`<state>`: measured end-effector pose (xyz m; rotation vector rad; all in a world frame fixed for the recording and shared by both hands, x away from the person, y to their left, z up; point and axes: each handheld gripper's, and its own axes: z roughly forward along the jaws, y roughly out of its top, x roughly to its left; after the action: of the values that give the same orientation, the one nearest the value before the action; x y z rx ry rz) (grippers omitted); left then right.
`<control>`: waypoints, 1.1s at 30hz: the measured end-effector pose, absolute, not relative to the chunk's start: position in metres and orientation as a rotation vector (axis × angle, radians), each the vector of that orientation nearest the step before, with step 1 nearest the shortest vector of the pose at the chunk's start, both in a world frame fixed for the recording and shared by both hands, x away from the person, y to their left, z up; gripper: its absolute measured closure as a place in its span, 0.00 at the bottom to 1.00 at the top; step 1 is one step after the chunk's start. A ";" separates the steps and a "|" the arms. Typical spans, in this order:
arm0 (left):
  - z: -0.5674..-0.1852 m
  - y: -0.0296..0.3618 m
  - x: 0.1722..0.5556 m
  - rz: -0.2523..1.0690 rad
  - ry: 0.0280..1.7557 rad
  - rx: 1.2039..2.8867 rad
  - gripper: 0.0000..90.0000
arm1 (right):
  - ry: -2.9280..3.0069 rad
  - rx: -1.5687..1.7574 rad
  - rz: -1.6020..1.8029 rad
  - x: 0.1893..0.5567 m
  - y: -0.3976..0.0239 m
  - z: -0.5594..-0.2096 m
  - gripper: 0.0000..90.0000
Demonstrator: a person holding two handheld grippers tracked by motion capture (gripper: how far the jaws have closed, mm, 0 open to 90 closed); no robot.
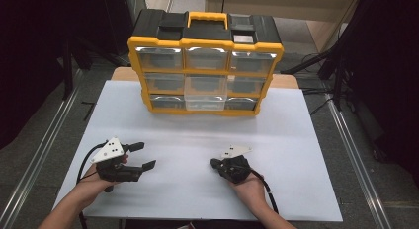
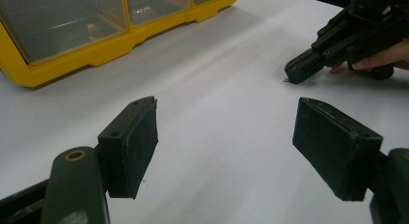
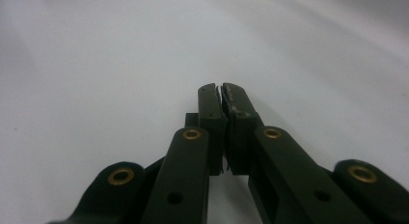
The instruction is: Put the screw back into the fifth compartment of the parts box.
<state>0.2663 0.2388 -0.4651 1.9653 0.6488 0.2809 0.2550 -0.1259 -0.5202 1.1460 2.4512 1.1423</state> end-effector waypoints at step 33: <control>-0.466 0.240 0.267 0.280 0.657 1.966 0.27 | 2.405 1.207 1.281 0.267 -0.136 -0.496 0.99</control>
<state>0.2671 0.2395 -0.4656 1.9662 0.6569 0.2800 0.2671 -0.1362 -0.4964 1.2067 2.4046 1.2814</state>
